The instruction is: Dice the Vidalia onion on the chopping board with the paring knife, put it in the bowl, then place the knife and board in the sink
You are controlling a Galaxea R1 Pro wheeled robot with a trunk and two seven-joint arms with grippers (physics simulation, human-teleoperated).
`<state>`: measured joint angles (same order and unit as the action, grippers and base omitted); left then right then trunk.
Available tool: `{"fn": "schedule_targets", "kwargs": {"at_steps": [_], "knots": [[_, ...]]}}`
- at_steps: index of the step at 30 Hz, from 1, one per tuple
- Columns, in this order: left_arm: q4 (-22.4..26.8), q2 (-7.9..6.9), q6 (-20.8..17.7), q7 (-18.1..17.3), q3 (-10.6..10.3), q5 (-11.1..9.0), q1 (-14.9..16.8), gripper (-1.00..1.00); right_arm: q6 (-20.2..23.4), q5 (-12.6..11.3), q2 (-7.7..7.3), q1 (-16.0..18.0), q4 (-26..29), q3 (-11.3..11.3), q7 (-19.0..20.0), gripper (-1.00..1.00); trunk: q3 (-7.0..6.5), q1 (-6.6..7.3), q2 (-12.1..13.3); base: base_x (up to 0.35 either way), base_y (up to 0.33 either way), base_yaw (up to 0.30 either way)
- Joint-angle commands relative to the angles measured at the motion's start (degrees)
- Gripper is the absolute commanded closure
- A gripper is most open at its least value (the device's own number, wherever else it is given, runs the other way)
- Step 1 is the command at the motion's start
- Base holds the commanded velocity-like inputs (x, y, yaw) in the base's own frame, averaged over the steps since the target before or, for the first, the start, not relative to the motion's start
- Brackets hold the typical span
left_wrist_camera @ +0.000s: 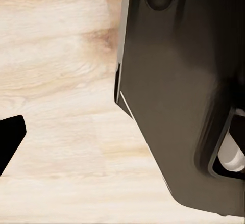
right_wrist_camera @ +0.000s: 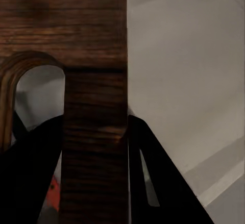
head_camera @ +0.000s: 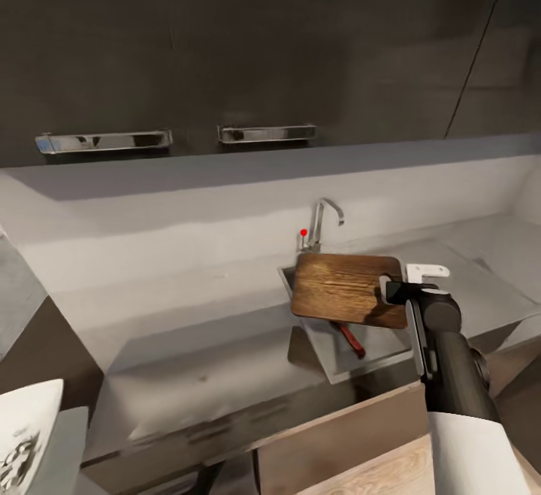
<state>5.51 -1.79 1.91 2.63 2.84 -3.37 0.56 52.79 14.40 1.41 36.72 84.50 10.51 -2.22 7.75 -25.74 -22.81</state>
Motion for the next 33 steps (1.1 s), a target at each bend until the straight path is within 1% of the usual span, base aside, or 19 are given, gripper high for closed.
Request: {"fn": "schedule_targets", "kwargs": {"at_steps": [1, 8, 18, 23, 25, 26, 29, 30, 33], "knots": [[-0.06, 0.02, 0.2, 0.01, 0.25, -0.37, 0.05, -1.0, 0.21, -0.25, 0.01, 0.05, 0.05, 0.04, -0.23, 1.0, 0.11, -0.05, -0.11, 0.175, -0.261, 0.275], [-0.06, 0.01, 0.2, 0.05, 0.31, -0.38, 0.05, -1.0, 0.21, -0.25, 0.0, 0.04, 0.05, 0.04, -0.24, 1.0, 0.11, -0.05, -0.11, 0.17, -0.255, 0.231], [-0.06, -0.05, 0.2, 0.1, 0.32, -0.39, 0.05, -1.0, 0.21, -0.25, 0.02, 0.05, 0.05, 0.04, -0.21, 1.0, 0.11, -0.05, -0.11, 0.122, -0.169, 0.016], [-0.06, -0.05, 0.2, 0.1, 0.32, -0.4, 0.05, -1.0, 0.44, -0.31, 0.26, 0.03, 0.05, 0.04, -0.26, 1.0, 0.11, -0.05, -0.11, 0.037, -0.061, 0.0], [-0.06, -0.05, 0.21, 0.1, 0.32, -0.4, 0.05, -1.0, 1.17, -0.32, 1.02, 0.02, 0.05, 0.04, -0.29, 1.0, 0.11, -0.05, -0.11, 0.007, -0.012, 0.0], [-0.06, -0.05, 0.21, 0.1, 0.32, -0.39, 0.05, -1.0, 1.97, -0.33, 1.82, 0.02, 0.05, 0.04, -0.31, 1.0, 0.11, -0.05, -0.11, 0.004, -0.007, 0.0], [-0.06, -0.05, 0.2, 0.1, 0.32, -0.4, 0.05, -1.0, 4.23, -0.36, 4.46, -0.03, 0.01, 0.04, -0.85, 1.0, 0.11, -0.05, -0.11, 0.002, -0.003, 0.0], [-0.06, -0.05, 0.2, 0.1, 0.32, -0.37, 0.05, -1.0, 5.26, -0.79, 6.07, -0.29, -0.13, 0.04, -2.04, 1.0, 0.11, -0.05, -0.11, 0.0, 0.0, 0.0], [-0.06, -0.02, 0.2, 0.1, 0.32, -0.39, 0.05, -1.0, 5.53, -3.32, 6.75, -0.78, -0.31, 0.04, -2.48, 1.0, 0.11, -0.05, -0.11, 0.0, 0.0, 0.0]]}}
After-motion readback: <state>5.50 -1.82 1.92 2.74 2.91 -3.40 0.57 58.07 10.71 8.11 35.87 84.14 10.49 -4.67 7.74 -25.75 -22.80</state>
